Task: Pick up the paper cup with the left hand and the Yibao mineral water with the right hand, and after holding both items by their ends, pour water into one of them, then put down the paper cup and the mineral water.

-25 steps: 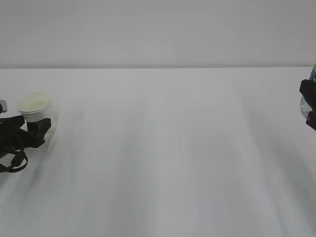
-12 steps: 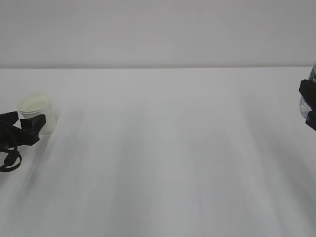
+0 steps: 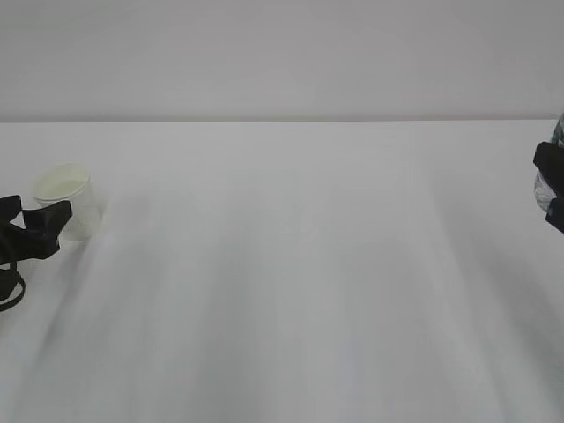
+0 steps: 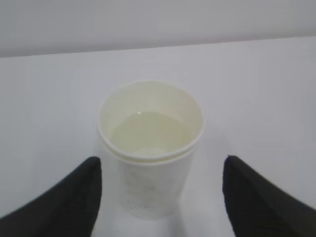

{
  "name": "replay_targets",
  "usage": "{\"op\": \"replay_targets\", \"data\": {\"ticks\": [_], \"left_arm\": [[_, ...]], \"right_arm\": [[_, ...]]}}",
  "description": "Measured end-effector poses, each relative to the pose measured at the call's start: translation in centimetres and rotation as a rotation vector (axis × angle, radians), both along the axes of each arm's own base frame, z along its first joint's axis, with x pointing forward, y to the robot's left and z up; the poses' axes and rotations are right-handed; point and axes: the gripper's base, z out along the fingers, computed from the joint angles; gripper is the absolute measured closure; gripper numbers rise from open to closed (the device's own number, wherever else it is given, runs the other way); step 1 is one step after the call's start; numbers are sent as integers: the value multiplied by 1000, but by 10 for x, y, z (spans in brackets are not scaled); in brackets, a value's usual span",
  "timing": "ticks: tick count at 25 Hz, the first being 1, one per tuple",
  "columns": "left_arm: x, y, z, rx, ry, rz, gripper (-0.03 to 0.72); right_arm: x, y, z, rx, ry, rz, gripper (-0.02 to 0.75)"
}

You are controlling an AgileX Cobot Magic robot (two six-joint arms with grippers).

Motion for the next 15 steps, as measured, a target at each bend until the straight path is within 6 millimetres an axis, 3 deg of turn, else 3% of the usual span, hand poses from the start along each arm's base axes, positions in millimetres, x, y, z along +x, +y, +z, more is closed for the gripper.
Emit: {"op": "replay_targets", "data": {"ticks": [15], "left_arm": [[-3, 0, 50, 16, -149, 2, 148]], "right_arm": [[0, 0, 0, 3, -1, 0, 349]]}}
